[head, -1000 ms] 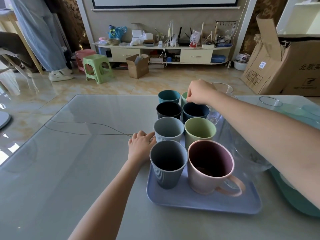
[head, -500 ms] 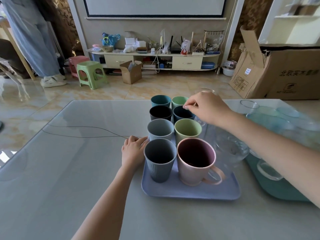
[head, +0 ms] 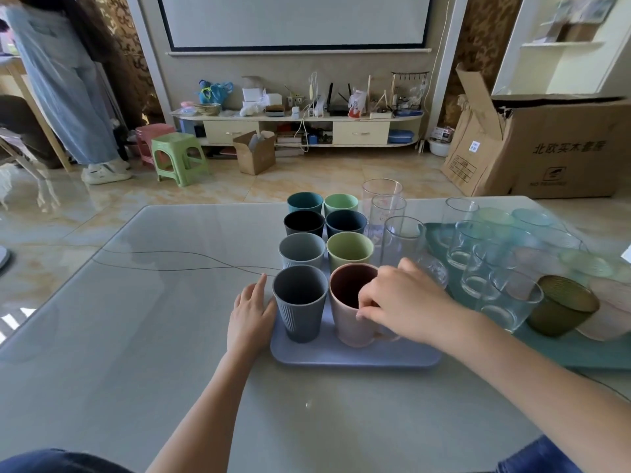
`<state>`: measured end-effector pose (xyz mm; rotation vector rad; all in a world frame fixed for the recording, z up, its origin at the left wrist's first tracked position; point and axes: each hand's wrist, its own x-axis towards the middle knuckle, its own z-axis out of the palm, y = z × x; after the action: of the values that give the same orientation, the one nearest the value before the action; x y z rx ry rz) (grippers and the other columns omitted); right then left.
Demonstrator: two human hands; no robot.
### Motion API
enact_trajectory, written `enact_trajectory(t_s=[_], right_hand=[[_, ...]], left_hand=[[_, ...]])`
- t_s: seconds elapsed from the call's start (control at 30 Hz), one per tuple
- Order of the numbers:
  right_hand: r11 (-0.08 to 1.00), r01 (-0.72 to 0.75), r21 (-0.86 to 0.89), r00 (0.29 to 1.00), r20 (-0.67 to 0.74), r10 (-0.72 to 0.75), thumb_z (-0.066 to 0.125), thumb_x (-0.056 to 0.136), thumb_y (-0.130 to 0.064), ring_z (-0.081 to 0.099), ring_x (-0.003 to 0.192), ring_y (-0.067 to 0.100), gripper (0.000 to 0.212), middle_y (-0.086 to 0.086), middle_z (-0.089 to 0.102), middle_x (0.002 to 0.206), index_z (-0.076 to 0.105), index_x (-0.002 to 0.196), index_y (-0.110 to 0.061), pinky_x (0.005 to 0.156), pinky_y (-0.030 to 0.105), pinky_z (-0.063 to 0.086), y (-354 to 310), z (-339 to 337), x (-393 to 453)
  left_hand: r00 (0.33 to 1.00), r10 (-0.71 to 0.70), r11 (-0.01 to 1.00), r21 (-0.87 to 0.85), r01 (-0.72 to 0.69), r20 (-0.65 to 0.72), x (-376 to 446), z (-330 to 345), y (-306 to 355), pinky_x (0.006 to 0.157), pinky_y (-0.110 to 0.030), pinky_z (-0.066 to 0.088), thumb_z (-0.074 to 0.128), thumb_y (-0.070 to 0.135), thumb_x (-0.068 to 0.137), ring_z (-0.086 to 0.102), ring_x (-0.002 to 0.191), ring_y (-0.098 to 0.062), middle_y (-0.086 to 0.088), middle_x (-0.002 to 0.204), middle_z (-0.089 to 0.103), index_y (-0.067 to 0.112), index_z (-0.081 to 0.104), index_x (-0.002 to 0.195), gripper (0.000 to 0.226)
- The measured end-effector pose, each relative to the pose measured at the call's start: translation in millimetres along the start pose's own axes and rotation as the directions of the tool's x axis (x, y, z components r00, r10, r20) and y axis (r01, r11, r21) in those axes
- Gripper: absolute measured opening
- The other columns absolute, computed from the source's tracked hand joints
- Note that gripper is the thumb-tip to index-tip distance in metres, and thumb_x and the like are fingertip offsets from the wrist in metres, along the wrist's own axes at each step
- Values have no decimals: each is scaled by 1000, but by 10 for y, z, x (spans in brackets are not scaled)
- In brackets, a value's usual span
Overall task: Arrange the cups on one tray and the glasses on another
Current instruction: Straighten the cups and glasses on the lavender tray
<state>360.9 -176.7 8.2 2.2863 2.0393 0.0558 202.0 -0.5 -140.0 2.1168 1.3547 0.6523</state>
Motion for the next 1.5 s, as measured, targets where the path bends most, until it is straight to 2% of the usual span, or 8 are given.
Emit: enact_trajectory(t_s=[0.2,0.5,0.67,0.93,1.03,1.27,1.4,1.5], right_hand=[[999,25,32,999,22,-25,51,92,-45,48,92,19,28,0,65,101,70,100,-27,88,33,31,25,-6,22],[958,-15,285,1000,-19,21,58,88,-41,56,101,15,17,-11,69,100,70,95,-31,94,35,32,147,1,168],[996,-64,68,963,-256,79,49,95,-25,49,105,21,21,-1,66,108,67,106,-24,93,35,33,179,62,443],[992,-123,3,959,-257,119,55,93,-19,50,107,25,18,4,65,109,64,108,-19,97,39,36,198,184,624],[990,-142,-26,966,-220,133,55,92,-18,50,107,25,16,3,65,108,65,104,-19,97,38,36,202,211,659],[989,-144,-19,962,-236,135,53,93,-14,53,102,26,14,4,65,103,64,101,-18,90,37,37,194,261,690],[984,-120,129,968,-206,145,58,91,-27,55,108,25,24,4,67,112,67,113,-22,94,39,40,240,82,681],[971,-132,200,948,-259,182,58,91,-25,61,100,25,21,5,70,106,70,106,-19,93,40,47,367,-97,908]], left_hand=[[1000,3,1000,23,-3,-8,15,19,-16,113,-39,26,41,31,93,27,138,-23,-3,148,35,26,30,145,53],[1000,5,998,58,-5,-3,39,34,-24,111,-40,29,41,31,93,32,134,-24,-5,143,40,20,39,139,47],[1000,18,997,69,-18,-3,20,20,-2,109,-38,30,41,29,94,34,131,-24,-4,141,42,19,41,138,45],[1000,26,996,90,-26,2,27,18,9,108,-37,29,38,33,93,34,130,-24,-4,140,42,21,42,137,45],[1000,23,996,87,-25,20,11,6,18,106,-37,30,28,43,83,36,127,-24,-3,137,44,23,44,134,58],[999,22,995,102,-24,24,7,1,33,106,-37,30,25,45,80,36,128,-24,-2,138,44,25,44,135,61],[999,20,996,90,-22,26,-7,-2,40,106,-36,30,26,44,79,35,128,-23,-1,137,44,25,44,134,61],[1000,17,996,85,-19,23,8,1,27,106,-35,30,26,44,79,35,128,-22,0,137,45,25,46,134,62]])
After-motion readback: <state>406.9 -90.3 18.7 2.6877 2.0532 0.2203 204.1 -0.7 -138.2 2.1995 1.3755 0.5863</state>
